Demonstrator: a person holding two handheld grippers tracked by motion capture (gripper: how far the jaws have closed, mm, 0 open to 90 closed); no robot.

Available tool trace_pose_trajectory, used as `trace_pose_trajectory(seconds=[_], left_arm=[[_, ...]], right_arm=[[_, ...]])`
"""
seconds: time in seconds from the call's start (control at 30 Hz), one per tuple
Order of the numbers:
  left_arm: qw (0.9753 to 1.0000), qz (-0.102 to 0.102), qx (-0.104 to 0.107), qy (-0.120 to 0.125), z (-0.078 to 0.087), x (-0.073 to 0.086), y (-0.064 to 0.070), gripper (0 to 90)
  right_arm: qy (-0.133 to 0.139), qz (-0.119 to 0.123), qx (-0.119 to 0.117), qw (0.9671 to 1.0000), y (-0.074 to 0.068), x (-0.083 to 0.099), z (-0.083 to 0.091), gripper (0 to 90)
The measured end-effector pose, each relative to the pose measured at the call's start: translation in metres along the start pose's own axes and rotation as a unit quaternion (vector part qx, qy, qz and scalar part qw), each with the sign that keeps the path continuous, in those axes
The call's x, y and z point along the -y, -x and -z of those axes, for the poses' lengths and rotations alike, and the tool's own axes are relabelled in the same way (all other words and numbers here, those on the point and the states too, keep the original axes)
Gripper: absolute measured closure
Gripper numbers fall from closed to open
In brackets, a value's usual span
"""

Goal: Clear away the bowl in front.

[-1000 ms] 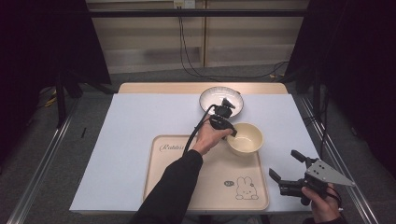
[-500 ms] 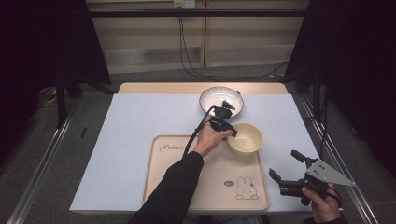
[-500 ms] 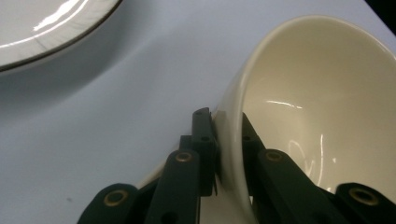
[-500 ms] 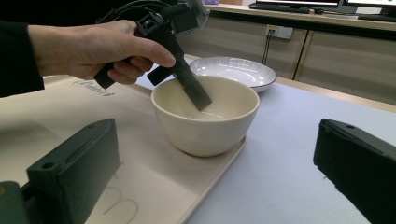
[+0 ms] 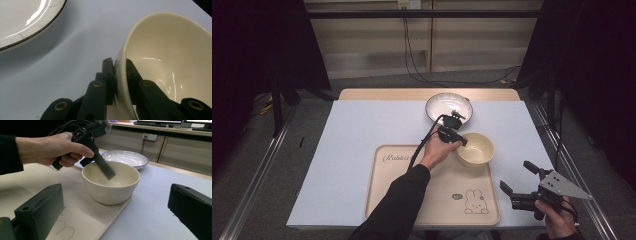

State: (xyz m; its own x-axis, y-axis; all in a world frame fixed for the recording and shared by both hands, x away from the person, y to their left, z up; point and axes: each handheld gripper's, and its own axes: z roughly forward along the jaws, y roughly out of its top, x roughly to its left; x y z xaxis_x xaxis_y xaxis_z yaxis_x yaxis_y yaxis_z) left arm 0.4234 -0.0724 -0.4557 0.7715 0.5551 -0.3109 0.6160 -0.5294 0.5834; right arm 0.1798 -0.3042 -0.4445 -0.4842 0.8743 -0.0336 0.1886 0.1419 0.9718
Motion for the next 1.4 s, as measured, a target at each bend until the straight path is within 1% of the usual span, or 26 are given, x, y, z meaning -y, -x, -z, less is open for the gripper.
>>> trace_pose_trajectory(seconds=[0.1,0.17,0.2,0.37,0.43,0.5,0.53,0.6,0.63,0.7,0.73,0.8,0.83,0.87,0.9,0.93,0.97,1.0,1.03,1.07,1.1,1.17,1.2,1.27,1.33,1.4], left_arm=[[1.0000,-0.002,0.004,0.000,0.000,0.000,-0.001,81.3],[0.9999,0.006,0.009,0.003,-0.001,0.001,-0.001,80.1],[0.9999,-0.002,0.013,0.002,0.000,0.002,-0.003,79.6],[0.9998,-0.006,0.018,0.004,0.000,0.004,-0.002,78.0],[0.9997,-0.005,0.021,0.011,0.000,0.006,-0.002,76.6],[0.9996,-0.010,0.023,0.011,0.000,0.006,-0.003,75.1],[0.9994,-0.014,0.025,0.019,0.001,0.008,-0.003,74.0],[0.9992,-0.009,0.028,0.027,0.000,0.010,-0.002,67.2],[0.9994,-0.011,0.023,0.025,0.001,0.011,-0.002,63.4],[0.9994,-0.017,0.016,0.024,0.001,0.011,-0.002,61.9],[0.9992,-0.022,0.012,0.030,0.002,0.011,-0.002,54.0],[0.9991,-0.024,0.007,0.033,0.003,0.011,-0.001,44.6],[0.9989,-0.018,0.011,0.042,0.003,0.011,-0.001,39.2],[0.9989,-0.012,0.003,0.046,0.003,0.010,0.000,39.2],[0.9982,-0.009,-0.033,0.049,0.004,0.010,0.002,22.7],[0.9982,-0.009,-0.033,0.049,0.004,0.010,0.002,19.8],[0.9982,0.009,-0.006,0.059,0.006,0.009,-0.002,19.6],[0.9982,0.009,-0.006,0.059,0.006,0.009,-0.002,16.6],[0.9971,0.009,-0.029,0.070,0.008,0.008,-0.002,11.0],[0.9971,0.009,-0.029,0.070,0.008,0.008,-0.002,7.2],[0.9968,0.004,-0.032,0.073,0.009,0.008,-0.004,7.2],[0.9957,0.010,-0.027,0.088,0.013,0.008,-0.006,4.4],[0.9953,0.006,-0.040,0.088,0.015,0.008,-0.007,2.4],[0.9945,0.011,-0.039,0.097,0.017,0.008,-0.007,4.2],[0.9937,-0.001,-0.034,0.107,0.023,0.009,-0.007,2.0],[0.9930,-0.013,-0.041,0.110,0.029,0.009,-0.007,3.2]], right_arm=[[0.000,0.000,-0.001,1.0000,0.000,0.000,0.000,0.0],[0.001,0.001,0.001,1.0000,0.000,0.000,0.000,0.0],[-0.001,-0.002,0.001,1.0000,0.000,0.000,0.000,0.0],[-0.001,-0.001,-0.001,1.0000,0.000,0.000,0.000,0.1],[-0.001,0.000,-0.001,1.0000,0.000,0.000,0.000,0.0],[0.000,0.000,0.000,1.0000,0.000,0.000,0.000,0.0],[0.000,0.000,0.001,1.0000,0.000,0.000,0.000,0.0],[-0.001,0.000,0.000,1.0000,0.000,0.000,0.000,0.0],[-0.001,-0.001,0.001,1.0000,0.000,0.000,0.000,0.0],[-0.001,-0.001,-0.001,1.0000,0.000,0.000,-0.001,0.0],[0.001,-0.001,0.000,1.0000,-0.001,0.000,0.000,0.0],[0.000,0.000,0.000,1.0000,-0.001,0.000,0.000,0.0],[0.000,0.000,0.000,1.0000,-0.001,0.000,0.000,0.0],[0.000,0.000,0.000,1.0000,-0.001,0.000,0.000,0.0],[0.001,0.000,0.001,1.0000,-0.001,0.000,0.000,0.0],[0.001,0.000,0.001,1.0000,-0.001,0.000,0.000,0.0],[0.000,-0.001,0.003,1.0000,-0.001,0.000,0.000,0.0],[0.000,-0.001,0.003,1.0000,-0.001,0.000,0.000,0.0],[0.001,-0.002,0.003,1.0000,0.000,0.000,0.000,0.0],[0.001,-0.002,0.003,1.0000,0.000,0.000,0.000,0.0],[0.001,-0.001,0.004,1.0000,0.000,0.000,0.000,0.0],[0.000,-0.001,0.003,1.0000,0.000,0.000,0.000,0.0],[0.001,-0.003,0.001,1.0000,0.000,0.000,0.000,0.0],[0.000,-0.003,0.002,1.0000,0.000,0.000,0.000,0.0],[0.000,-0.002,0.003,1.0000,0.000,0.000,0.000,0.0],[0.000,-0.001,0.003,1.0000,0.000,0.000,0.000,0.0]])
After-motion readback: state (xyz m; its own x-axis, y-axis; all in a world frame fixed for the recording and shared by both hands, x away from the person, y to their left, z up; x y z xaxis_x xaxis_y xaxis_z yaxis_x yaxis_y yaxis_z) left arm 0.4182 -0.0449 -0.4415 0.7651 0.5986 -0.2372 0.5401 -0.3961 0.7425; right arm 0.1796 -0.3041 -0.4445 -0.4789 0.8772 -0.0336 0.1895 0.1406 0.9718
